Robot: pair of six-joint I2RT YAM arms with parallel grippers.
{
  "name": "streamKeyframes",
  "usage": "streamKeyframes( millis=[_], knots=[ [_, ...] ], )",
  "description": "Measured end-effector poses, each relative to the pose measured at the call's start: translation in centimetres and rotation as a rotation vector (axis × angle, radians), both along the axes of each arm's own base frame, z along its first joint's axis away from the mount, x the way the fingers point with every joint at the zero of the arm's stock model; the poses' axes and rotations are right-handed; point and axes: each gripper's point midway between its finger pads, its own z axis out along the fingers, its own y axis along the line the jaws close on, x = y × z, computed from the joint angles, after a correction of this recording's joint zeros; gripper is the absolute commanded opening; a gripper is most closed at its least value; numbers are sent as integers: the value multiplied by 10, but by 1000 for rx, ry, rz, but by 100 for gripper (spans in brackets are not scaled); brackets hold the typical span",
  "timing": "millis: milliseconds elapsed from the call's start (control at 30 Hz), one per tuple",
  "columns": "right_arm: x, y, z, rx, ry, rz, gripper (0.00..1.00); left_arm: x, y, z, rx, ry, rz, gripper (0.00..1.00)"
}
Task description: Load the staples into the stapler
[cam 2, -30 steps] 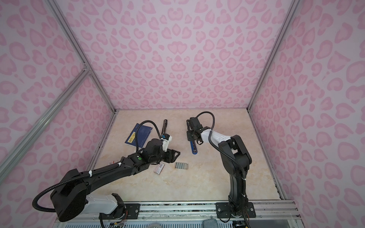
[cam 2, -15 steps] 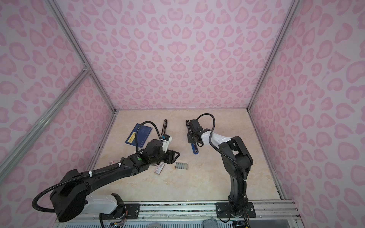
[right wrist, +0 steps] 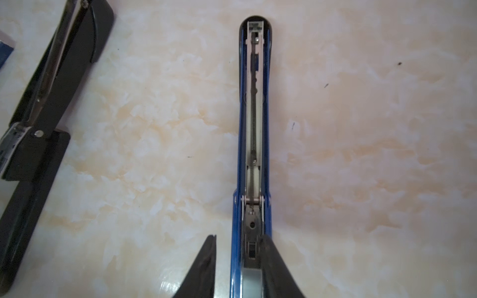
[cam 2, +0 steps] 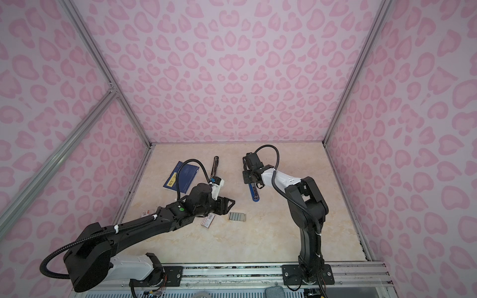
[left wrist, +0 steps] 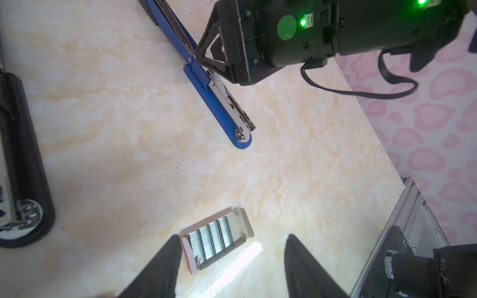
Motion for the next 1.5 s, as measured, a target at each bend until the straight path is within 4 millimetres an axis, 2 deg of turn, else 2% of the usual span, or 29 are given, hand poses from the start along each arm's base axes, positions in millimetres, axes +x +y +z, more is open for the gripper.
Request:
streamKeyframes(
  millis=[333, 567, 800, 967, 1167, 1367, 1500],
  knots=[
    [-10, 0, -13, -1, 42, 19, 28, 0, 1, -2, 3, 4, 1, 66],
    [-19, -3, -7, 8, 42, 25, 29, 0, 0, -4, 5, 10, 2, 65],
    [-11, 1, -1, 17, 28, 23, 31, 0, 0, -6, 5, 14, 3, 65],
    [-9, 1, -5, 15, 37, 24, 29, 0, 0, -6, 5, 13, 4, 65],
    [-23, -4, -14, 13, 68, 28, 27, 0, 0, -6, 7, 14, 3, 65],
    [-35, -8, -9, 23, 71, 21, 27, 0, 0, -9, 12, 20, 3, 65],
    [-36, -8, -6, 27, 66, 23, 31, 0, -1, -10, 13, 23, 0, 65]
  ],
)
